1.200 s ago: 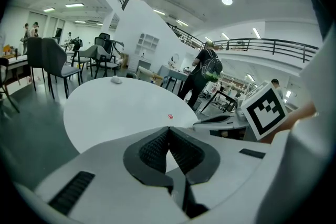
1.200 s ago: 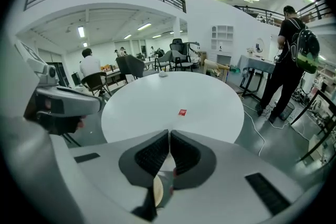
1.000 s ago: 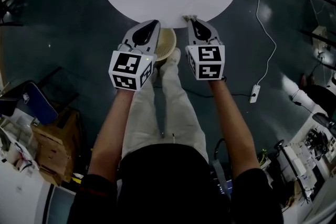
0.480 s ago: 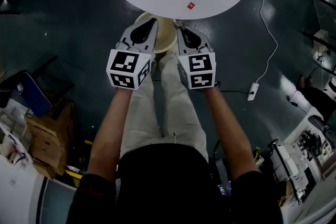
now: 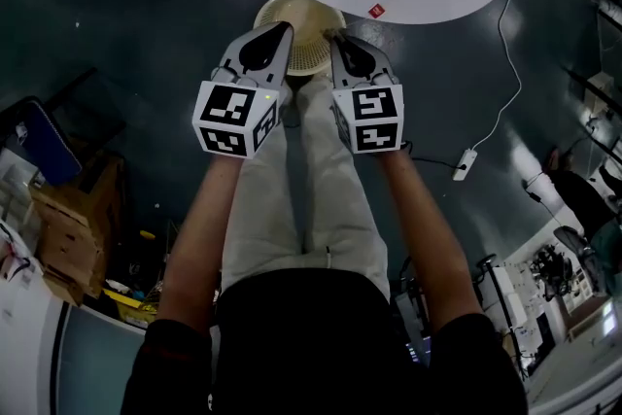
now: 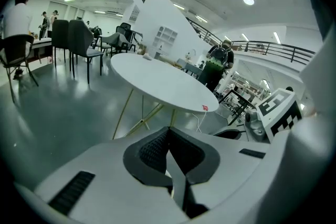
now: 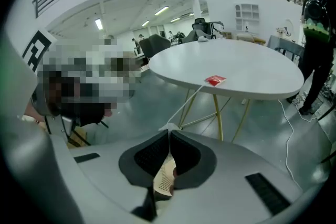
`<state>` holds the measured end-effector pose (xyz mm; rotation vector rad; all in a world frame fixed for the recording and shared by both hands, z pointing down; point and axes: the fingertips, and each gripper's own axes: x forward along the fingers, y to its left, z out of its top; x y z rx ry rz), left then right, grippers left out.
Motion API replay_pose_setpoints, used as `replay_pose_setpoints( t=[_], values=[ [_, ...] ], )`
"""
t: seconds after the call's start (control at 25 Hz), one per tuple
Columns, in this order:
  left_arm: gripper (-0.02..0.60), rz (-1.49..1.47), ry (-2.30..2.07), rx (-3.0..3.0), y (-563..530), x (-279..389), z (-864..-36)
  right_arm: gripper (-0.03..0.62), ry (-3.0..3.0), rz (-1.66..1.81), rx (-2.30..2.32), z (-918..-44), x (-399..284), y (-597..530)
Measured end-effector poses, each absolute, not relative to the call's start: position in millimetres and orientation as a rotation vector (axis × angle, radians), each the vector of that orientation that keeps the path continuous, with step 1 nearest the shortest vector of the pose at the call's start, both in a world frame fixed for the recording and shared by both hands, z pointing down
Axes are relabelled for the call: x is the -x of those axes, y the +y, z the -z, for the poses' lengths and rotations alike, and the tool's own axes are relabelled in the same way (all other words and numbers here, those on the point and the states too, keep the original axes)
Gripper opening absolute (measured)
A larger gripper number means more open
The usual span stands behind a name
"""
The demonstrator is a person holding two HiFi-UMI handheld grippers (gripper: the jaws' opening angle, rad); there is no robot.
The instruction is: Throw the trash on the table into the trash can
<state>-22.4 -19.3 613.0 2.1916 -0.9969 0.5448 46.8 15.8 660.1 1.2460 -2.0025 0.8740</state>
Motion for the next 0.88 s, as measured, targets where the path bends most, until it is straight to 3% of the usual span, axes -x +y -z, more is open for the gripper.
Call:
replay_pose_setpoints(
  t=[0.88],
  values=[
    [0.015, -0.614, -1.041, -2.079, -5, 81, -741, 0.026, -1.903, -0.891, -1.038, -806, -16, 37]
  ],
)
